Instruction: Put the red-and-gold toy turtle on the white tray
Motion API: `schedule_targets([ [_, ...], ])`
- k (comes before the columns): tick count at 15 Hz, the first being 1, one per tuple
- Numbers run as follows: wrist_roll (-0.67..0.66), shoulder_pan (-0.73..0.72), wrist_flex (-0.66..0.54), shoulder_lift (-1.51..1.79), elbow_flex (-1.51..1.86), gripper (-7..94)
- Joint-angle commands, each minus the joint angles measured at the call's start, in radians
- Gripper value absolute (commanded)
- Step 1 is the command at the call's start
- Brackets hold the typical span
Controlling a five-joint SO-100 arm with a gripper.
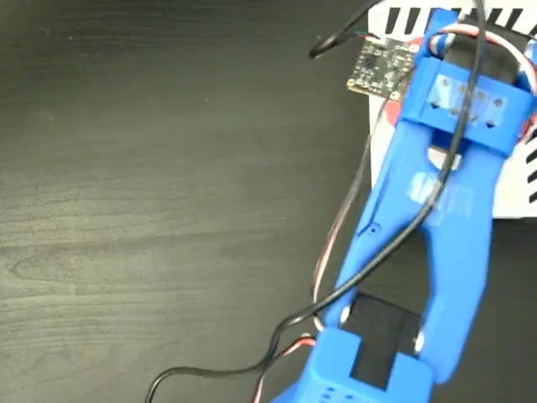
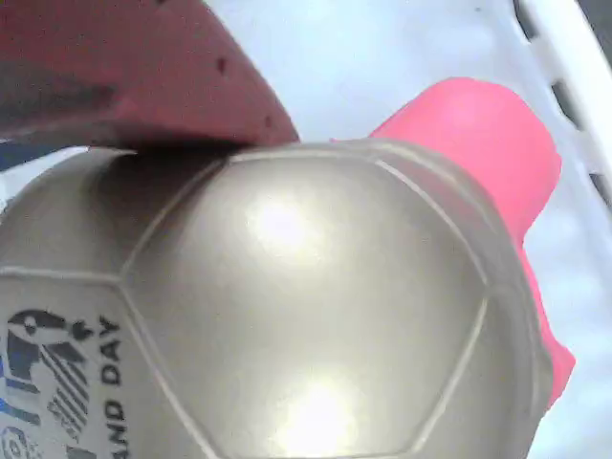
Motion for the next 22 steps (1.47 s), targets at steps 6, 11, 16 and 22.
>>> schedule_targets([
  [6,-0.035,-0.002,-0.018,0.020,0.025,56],
  [11,-0.046,0.000,-0.008,0.034,0.031,56],
  [16,-0.021,-0.015,-0.057,0.195,0.092,55],
  [22,0.202,-0.278,-0.219,0.655,0.282,0],
])
